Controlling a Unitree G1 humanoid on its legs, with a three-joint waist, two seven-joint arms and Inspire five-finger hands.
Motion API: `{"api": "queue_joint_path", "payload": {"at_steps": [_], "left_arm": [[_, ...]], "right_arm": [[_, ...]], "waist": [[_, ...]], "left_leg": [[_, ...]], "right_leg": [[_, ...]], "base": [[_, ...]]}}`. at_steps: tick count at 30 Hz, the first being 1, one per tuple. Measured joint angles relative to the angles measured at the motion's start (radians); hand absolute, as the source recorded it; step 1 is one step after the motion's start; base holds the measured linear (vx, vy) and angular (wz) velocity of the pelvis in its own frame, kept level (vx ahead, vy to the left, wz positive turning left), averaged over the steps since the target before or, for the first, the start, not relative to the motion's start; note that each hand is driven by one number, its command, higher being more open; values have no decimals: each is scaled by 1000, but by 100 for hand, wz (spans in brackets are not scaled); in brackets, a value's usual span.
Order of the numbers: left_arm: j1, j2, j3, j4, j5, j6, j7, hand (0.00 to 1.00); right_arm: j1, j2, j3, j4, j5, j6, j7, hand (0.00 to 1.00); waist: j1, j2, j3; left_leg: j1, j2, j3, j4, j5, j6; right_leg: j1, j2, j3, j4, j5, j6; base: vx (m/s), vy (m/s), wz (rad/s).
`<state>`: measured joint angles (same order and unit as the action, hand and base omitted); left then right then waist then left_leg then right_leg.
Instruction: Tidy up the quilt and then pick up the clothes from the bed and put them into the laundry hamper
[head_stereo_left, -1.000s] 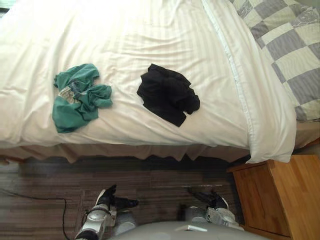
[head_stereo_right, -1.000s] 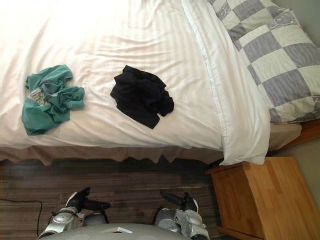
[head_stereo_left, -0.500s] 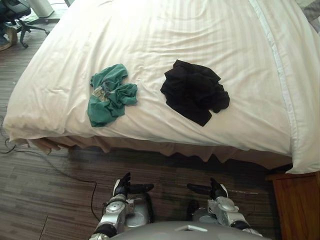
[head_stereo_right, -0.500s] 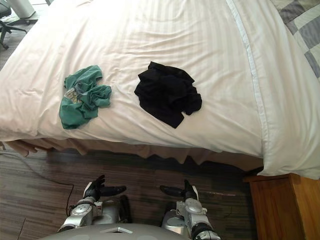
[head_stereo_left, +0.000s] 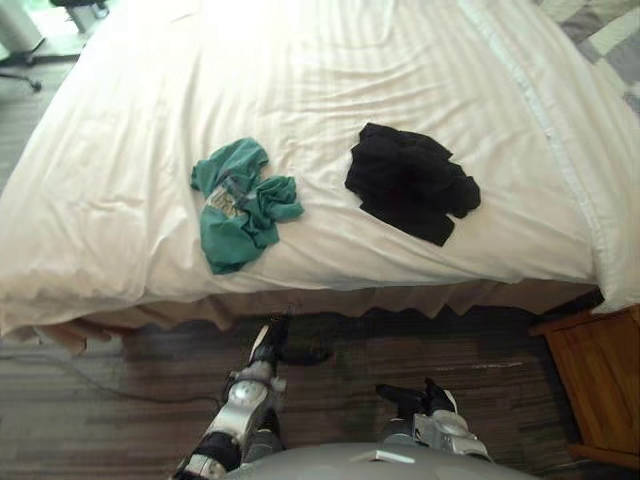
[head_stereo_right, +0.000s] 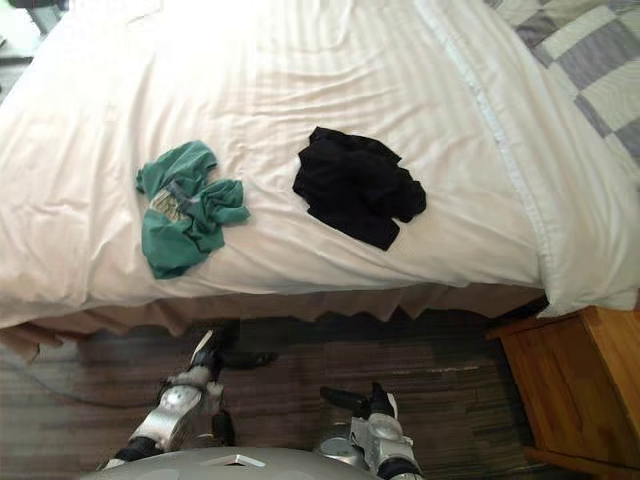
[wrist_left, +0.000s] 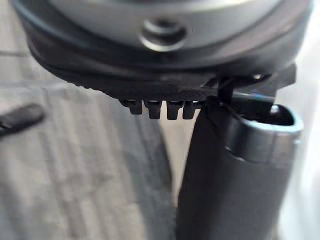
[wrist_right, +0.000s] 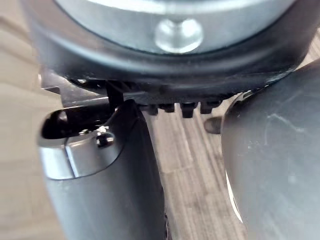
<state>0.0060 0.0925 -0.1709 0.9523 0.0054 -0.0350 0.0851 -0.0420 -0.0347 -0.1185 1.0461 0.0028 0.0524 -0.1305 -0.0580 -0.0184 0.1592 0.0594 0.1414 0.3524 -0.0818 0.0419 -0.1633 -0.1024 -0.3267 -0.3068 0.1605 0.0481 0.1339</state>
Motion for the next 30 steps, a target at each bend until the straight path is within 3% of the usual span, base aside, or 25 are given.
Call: {"api": "queue_joint_path", "payload": {"at_steps": [1, 2, 3, 4, 5, 11, 14, 20, 23, 26, 28, 30], "left_arm": [[15, 10, 22, 27, -1, 11, 2, 100], [12, 24, 23, 35, 0, 17, 0, 100], [14, 37, 23, 38, -3, 17, 1, 100], [22, 46, 30, 39, -4, 17, 9, 100], [19, 48, 30, 42, -4, 16, 21, 100], [2, 16, 72, 64, -13, -6, 27, 100], [2, 4, 135, 72, -60, -7, 38, 100], [6, 2, 283, 135, -122, -1, 58, 100], [16, -22, 428, 152, -163, 4, 58, 100], [38, -41, 644, 161, -216, 16, 55, 100], [55, -36, 932, 177, -277, 32, 55, 100], [77, -14, 1110, 174, -317, 38, 55, 100]], "right_arm": [[-4, -1, 29, 0, 0, -2, -4, 100], [-7, 1, 33, 0, 1, -2, -4, 100], [-10, 4, 45, 0, 0, -2, -5, 100], [-11, 0, 70, 0, -15, -3, -4, 100], [-13, 3, 88, -1, -31, -10, -5, 100], [-15, -9, 119, 10, -38, -34, -6, 100], [-14, -8, 66, 42, -39, -35, -8, 100], [9, 11, -170, 81, 17, -17, -15, 100], [43, 12, -320, 92, 107, -18, -16, 100], [79, 12, -493, 111, 216, -15, -11, 100], [116, 9, -713, 127, 334, -13, -14, 100], [146, -6, -847, 128, 399, -13, -36, 100]], "waist": [[-2, -13, 8], [-2, -20, 13], [0, -26, 22], [2, -29, 29], [-4, -30, 32], [15, -11, 41], [26, -18, 38], [25, -25, 31], [22, -22, 26], [24, -24, 16], [24, -18, -7], [22, -8, -28]], "left_leg": [[-2, 11, 9, 3, 0, -1], [-4, 12, 7, 3, 2, -2], [-3, 14, 6, 3, 7, 1], [-3, 19, -2, 4, 17, 1], [-7, 33, -35, 3, 27, 3], [3, 45, -100, -2, 35, 5], [12, 42, -107, -3, 29, 0], [37, 37, -122, -3, 20, 0], [42, 36, -123, -3, 20, 0], [52, 35, -121, -3, 20, 0], [48, 35, -112, -4, 17, 1], [38, 37, -109, -8, 4, -9]], "right_leg": [[-10, 5, -74, 15, 5, -8], [-10, 7, -82, 14, 3, -9], [-10, 17, -68, 12, -12, -20], [-5, 44, -20, 2, -63, -35], [17, 92, 65, -28, -81, -26], [79, 105, 30, -43, -98, 2], [106, 105, 22, -67, -98, 9], [172, 106, -1, -107, -95, 19], [193, 105, -6, -116, -95, 19], [214, 105, -8, -128, -95, 18], [213, 106, -12, -129, -98, 18], [211, 106, -18, -129, -105, 29]], "base": [[-44, -27, -50], [-35, -39, -22], [-43, -54, -3], [-63, -129, 27], [-59, -141, 43], [8, -49, 33], [55, 3, 11], [82, -2, 14], [53, -3, 15], [13, -1, 6], [-8, -4, 4], [-34, 4, 12]]}}
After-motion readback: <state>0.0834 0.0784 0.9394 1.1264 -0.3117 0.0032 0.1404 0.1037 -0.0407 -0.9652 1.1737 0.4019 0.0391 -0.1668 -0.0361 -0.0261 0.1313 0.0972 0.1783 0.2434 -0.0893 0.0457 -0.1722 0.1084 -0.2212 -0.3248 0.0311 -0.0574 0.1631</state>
